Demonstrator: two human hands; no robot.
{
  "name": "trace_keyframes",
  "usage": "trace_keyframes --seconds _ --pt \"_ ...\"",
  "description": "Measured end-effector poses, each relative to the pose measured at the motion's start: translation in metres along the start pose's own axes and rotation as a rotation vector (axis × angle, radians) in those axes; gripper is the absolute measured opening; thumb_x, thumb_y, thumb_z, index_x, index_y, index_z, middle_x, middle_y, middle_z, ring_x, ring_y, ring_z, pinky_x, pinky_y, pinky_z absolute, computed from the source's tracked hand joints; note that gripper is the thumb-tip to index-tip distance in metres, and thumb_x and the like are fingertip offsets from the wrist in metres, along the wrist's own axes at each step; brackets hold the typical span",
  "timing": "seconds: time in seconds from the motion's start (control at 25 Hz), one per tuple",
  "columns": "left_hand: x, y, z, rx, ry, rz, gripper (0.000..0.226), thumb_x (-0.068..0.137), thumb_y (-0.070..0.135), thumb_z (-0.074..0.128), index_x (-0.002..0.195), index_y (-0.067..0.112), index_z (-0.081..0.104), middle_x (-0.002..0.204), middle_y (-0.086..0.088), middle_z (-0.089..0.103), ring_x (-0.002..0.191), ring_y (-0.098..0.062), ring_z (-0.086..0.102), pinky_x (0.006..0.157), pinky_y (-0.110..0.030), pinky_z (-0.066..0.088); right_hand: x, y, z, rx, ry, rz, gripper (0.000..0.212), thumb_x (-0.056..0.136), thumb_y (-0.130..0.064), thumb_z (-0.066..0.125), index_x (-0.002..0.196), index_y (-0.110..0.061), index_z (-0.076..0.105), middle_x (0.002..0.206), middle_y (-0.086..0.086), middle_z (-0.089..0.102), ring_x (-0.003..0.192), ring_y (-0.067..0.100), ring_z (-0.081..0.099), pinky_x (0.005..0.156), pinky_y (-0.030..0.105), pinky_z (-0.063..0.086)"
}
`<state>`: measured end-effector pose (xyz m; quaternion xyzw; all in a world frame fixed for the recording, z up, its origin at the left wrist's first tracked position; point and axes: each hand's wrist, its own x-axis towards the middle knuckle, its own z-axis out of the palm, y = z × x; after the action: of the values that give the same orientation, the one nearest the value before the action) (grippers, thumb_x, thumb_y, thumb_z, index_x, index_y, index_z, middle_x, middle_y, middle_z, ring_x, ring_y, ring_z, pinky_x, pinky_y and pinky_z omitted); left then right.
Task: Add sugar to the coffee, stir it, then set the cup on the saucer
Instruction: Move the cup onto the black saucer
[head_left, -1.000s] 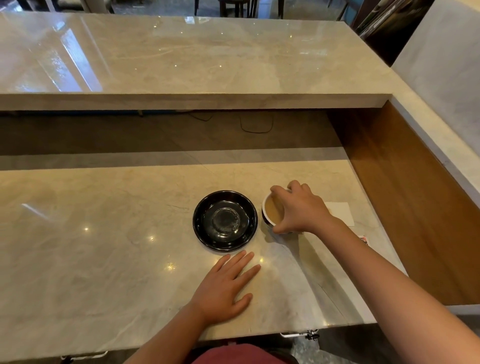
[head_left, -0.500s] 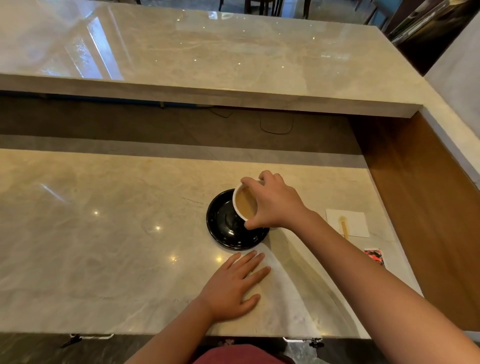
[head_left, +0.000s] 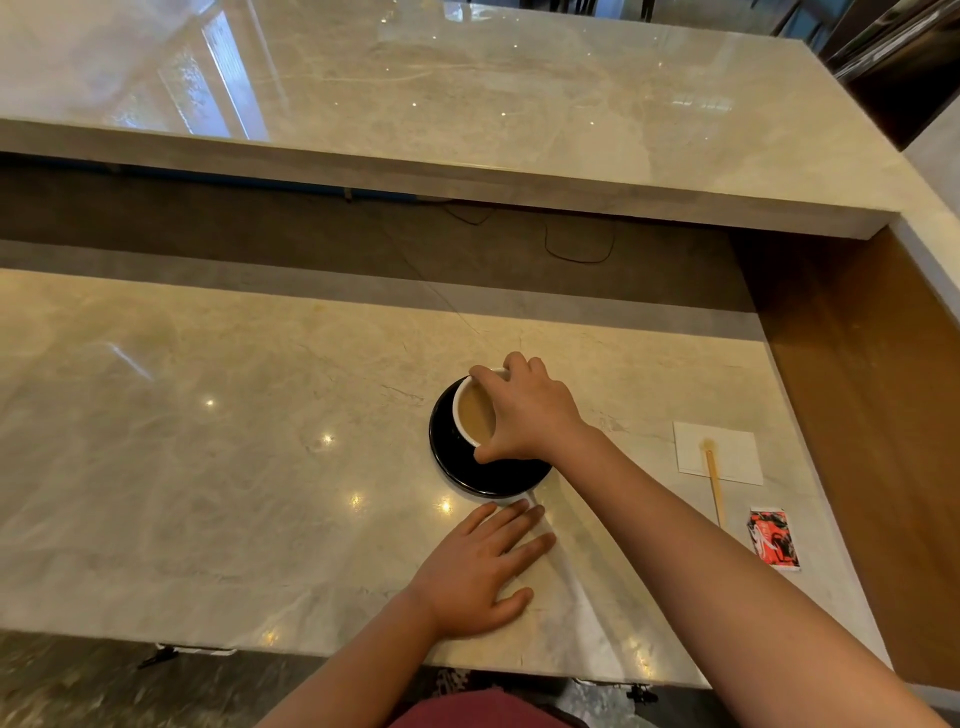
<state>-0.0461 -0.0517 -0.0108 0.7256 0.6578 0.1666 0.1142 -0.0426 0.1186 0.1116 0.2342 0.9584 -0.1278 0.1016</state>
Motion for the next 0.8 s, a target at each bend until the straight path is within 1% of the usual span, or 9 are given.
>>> trace_keyframes --seconds 0.24,0.4,0.6,0.8 --pt "0.0005 -0.0008 0.0010 0.009 0.000 0.004 0.059 0.092 0.043 0.044 0.145 0.025 0.026 0.152 -0.009 0.028 0.140 -0.022 0.015 0.112 -0.042 0.008 0.0003 -0.0028 -0.0016 -0.015 -0.021 0.007 0.091 0.058 -0.050 0.073 0.134 -0.026 0.028 0.129 0.014 0.037 0.117 0.033 0.035 0.082 0.044 0.045" --pt "0.0020 -0.0018 0.0012 0.022 -0.005 0.000 0.059 0.092 0.043 0.044 0.145 0.025 0.027 0.152 -0.009 0.029 0.140 -0.023 0.016 0.112 -0.042 0.010 -0.0034 -0.0050 -0.0004 -0.017 -0.021 -0.001 0.091 0.059 -0.049 0.073 0.134 -0.026 0.028 0.129 0.014 0.038 0.116 0.032 0.037 0.083 0.044 0.045" --pt "0.0011 -0.0001 0.0012 0.025 -0.016 -0.009 0.059 0.092 0.044 0.043 0.145 0.026 0.025 0.152 -0.008 0.027 0.141 -0.022 0.013 0.112 -0.042 0.010 -0.0033 -0.0033 -0.0008 -0.033 -0.061 -0.003 0.096 0.061 -0.050 0.073 0.139 -0.027 0.021 0.136 0.013 0.034 0.121 0.033 0.034 0.086 0.045 0.045" --pt "0.0008 -0.0005 0.0009 0.029 -0.025 -0.015 0.059 0.092 0.044 0.042 0.145 0.027 0.024 0.153 -0.007 0.025 0.141 -0.020 0.007 0.112 -0.044 0.009 -0.0059 0.0009 0.0036 0.003 -0.061 0.009 0.099 0.061 -0.054 0.072 0.140 -0.032 0.015 0.142 0.011 0.031 0.124 0.033 0.033 0.088 0.047 0.043"
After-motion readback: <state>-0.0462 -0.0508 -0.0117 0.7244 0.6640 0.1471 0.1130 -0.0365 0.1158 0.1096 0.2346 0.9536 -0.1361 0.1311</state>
